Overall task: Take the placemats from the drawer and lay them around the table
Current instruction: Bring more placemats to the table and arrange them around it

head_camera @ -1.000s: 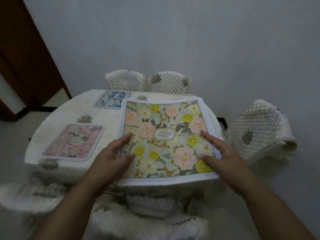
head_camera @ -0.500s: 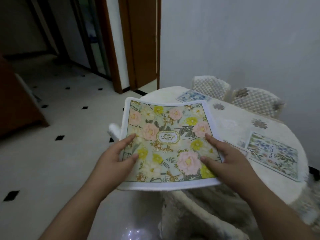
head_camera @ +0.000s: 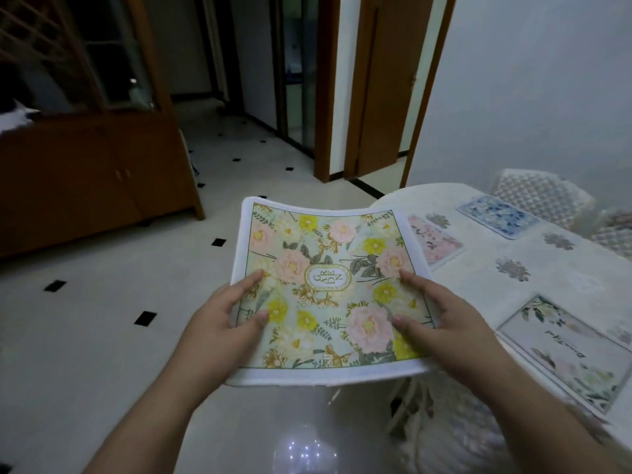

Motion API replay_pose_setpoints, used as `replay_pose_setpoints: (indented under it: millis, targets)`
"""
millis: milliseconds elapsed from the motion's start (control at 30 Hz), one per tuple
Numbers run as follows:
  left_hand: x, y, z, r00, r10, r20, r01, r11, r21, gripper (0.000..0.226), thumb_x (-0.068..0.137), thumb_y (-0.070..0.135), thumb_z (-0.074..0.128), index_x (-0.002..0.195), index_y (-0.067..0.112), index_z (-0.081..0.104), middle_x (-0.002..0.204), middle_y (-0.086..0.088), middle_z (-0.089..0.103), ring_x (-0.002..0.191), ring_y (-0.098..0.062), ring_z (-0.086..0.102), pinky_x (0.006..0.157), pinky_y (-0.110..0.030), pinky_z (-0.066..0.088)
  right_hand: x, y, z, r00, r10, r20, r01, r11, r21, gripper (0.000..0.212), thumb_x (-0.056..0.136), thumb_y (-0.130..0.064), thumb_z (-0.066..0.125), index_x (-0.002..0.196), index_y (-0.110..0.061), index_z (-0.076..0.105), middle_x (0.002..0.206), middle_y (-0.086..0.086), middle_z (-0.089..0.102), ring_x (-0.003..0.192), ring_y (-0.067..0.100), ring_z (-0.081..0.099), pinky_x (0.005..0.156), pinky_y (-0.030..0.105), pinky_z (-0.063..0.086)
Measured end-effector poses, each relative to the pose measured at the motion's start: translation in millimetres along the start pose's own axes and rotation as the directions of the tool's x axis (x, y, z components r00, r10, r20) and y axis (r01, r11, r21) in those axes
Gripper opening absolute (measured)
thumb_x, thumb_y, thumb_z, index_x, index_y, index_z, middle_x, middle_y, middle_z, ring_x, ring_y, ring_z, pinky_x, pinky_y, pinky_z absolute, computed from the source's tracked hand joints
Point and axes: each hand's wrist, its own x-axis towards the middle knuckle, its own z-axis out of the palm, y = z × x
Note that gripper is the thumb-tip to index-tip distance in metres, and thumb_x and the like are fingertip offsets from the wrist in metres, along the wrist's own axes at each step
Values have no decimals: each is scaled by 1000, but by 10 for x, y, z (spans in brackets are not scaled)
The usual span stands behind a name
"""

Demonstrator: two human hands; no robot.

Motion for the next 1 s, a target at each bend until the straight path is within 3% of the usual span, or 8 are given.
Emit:
replay_pose_setpoints:
  millis: [67, 200, 333, 500, 600, 733, 833, 1000]
  targets:
    - [28, -117, -340, 1000, -4, -16, 4, 1000, 13, 51, 94, 20, 71, 133, 51, 60, 118, 36, 53, 107, 3, 61, 93, -28, 56, 41, -198, 294, 1000, -22, 11, 22, 1000, -8, 64, 81, -29, 82, 136, -50, 54, 120, -31, 56, 95, -22, 54, 79, 1, 41]
    - [144, -332, -939, 999, -9, -32, 11, 999, 37, 51, 95, 21, 69, 135, 51, 58, 118, 36, 51, 106, 1, 62, 90, -30, 58, 136, -491, 875, 1000, -19, 22, 18, 999, 26, 63, 81, -29, 82, 132, -52, 54, 124, -30, 55, 99, -17, 56, 76, 1, 43]
    - [282, -518, -1373, 998, -44, -54, 44, 999, 12, 51, 94, 21, 70, 133, 52, 59, 118, 38, 51, 108, -4, 64, 91, -37, 60, 253, -746, 1315, 999, -25, 32, 25, 1000, -13, 63, 81, -34, 81, 134, -52, 53, 120, -33, 55, 93, -26, 52, 69, -1, 41]
    - [454, -704, -1696, 997, -45, -58, 47, 998, 32, 51, 93, 23, 71, 133, 52, 59, 116, 41, 52, 108, 3, 61, 97, -37, 57, 417, -946, 1633, 998, -26, 60, 28, 999, -27, 62, 83, -31, 80, 136, -47, 53, 111, -41, 47, 87, -36, 46, 65, -7, 36]
    - [640, -765, -1815, 997, -45, -63, 48, 998, 47, 51, 94, 24, 71, 133, 53, 58, 119, 38, 52, 110, 1, 61, 98, -37, 55, 598, -1026, 1763, 997, -34, 69, 36, 999, -24, 62, 83, -28, 81, 137, -44, 55, 111, -41, 46, 88, -36, 47, 66, -6, 37]
    - [996, -786, -1912, 997, -41, -60, 44, 998, 52, 51, 95, 24, 70, 135, 52, 57, 124, 33, 53, 112, -3, 61, 96, -33, 56, 932, -1099, 1900, 997, -16, 74, 15, 1000, 16, 61, 84, -27, 80, 136, -45, 54, 113, -36, 52, 88, -29, 53, 65, -3, 42]
    - [1351, -796, -1924, 998, -36, -57, 41, 996, 74, 51, 96, 24, 68, 138, 50, 55, 119, 36, 50, 108, 2, 60, 92, -29, 57, 1273, -1120, 2018, 999, 6, 45, -7, 1000, 11, 64, 83, -26, 81, 138, -43, 53, 124, -20, 55, 86, -24, 54, 64, -4, 41]
    - [2106, -861, -1874, 998, -20, -67, 30, 990, 140, 51, 97, 26, 67, 139, 52, 53, 116, 37, 48, 104, 9, 56, 75, -10, 49, 2044, -1082, 2183, 999, 30, 34, -29, 999, -17, 65, 83, -28, 80, 139, -46, 51, 122, -15, 53, 83, -14, 50, 56, -1, 40]
